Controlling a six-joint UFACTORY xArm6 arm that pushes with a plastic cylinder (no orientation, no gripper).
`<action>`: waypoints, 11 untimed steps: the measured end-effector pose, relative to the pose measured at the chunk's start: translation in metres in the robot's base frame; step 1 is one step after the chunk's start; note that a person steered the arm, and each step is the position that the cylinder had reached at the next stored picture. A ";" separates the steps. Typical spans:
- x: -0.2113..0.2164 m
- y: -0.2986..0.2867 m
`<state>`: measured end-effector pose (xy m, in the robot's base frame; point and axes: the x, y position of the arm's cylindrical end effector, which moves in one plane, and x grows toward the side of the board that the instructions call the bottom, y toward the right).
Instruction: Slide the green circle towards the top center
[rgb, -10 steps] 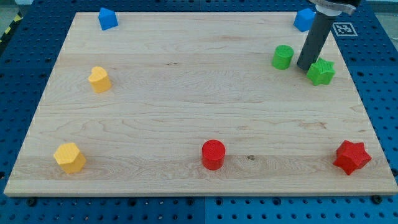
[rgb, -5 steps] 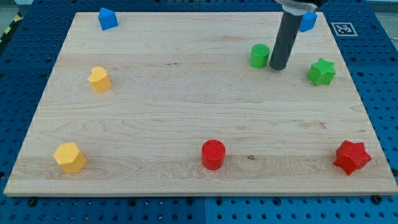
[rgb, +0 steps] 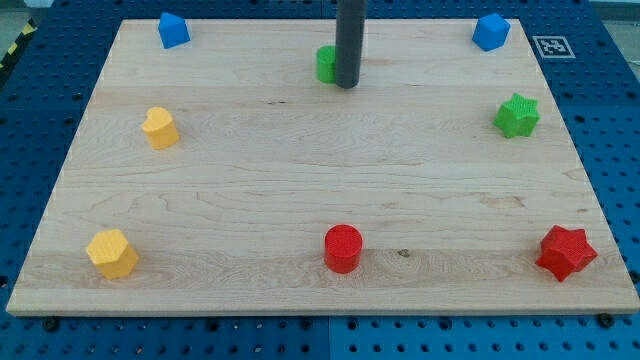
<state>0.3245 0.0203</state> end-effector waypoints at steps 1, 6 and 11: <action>0.000 -0.039; -0.028 -0.067; -0.031 -0.009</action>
<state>0.2932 0.0117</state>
